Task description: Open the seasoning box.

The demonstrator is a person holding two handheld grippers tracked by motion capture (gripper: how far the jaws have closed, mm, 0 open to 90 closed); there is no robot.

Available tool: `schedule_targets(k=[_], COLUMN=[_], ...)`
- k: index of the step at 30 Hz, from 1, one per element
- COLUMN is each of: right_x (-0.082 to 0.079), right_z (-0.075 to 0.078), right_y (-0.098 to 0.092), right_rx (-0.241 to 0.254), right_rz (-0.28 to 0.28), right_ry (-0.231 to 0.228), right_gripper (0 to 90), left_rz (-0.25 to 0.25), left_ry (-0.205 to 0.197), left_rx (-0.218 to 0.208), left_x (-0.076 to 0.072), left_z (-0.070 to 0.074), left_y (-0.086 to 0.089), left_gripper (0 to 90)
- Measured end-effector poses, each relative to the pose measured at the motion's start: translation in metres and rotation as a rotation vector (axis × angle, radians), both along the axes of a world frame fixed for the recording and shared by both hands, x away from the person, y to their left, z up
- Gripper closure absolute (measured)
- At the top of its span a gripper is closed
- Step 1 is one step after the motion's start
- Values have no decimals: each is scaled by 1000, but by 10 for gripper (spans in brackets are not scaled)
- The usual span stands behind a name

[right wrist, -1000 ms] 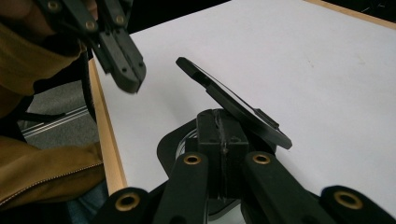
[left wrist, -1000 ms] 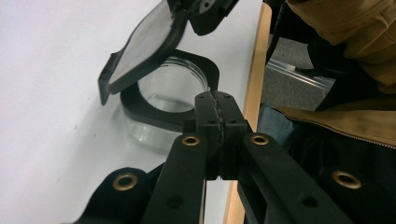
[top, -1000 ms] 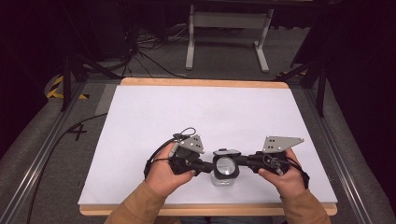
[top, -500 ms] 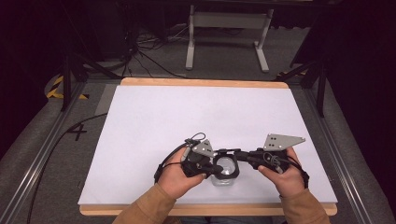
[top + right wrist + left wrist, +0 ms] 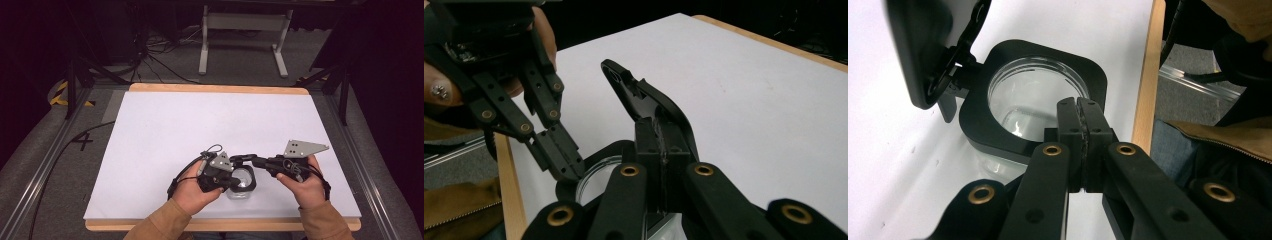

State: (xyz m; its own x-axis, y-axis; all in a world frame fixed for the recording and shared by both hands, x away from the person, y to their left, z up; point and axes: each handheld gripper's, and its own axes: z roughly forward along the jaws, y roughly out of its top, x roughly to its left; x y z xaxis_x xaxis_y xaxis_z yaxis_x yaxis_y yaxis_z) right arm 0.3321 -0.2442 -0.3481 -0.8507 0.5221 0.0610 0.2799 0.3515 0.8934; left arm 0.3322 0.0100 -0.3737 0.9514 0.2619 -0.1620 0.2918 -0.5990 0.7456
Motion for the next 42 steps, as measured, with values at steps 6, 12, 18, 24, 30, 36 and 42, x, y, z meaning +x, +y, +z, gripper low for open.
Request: schedule_targets(k=[6, 12, 18, 24, 30, 36, 42], right_x=[8, 16, 20, 21, 14, 5, 5], right_z=[-2, -7, -11, -12, -8, -1, 2], right_y=[1, 0, 0, -1, -6, -19, -41], right_rx=[37, 53, 51, 60, 72, -5, -51], right_rz=[-35, -88, -136, -152, -122, -155, -191], right_ry=[-17, -41, -67, -65, -43, -62, -62], right_gripper=[900, 900, 900, 900, 878, 762, 665], left_rz=[3, 8, 8, 7, 40, 87, 134], left_ry=[-3, 4, 1, 4, -6, -20, -10], left_rx=[6, -1, 3, -2, -8, -38, -12], left_x=[-1, 0, -1, 0, 1, 5, 11], left_z=[0, 0, 0, 0, 5, 16, 15], left_y=[0, 0, 0, 1, 10, 35, 64], left_gripper=[900, 900, 900, 900, 894, 837, 783])
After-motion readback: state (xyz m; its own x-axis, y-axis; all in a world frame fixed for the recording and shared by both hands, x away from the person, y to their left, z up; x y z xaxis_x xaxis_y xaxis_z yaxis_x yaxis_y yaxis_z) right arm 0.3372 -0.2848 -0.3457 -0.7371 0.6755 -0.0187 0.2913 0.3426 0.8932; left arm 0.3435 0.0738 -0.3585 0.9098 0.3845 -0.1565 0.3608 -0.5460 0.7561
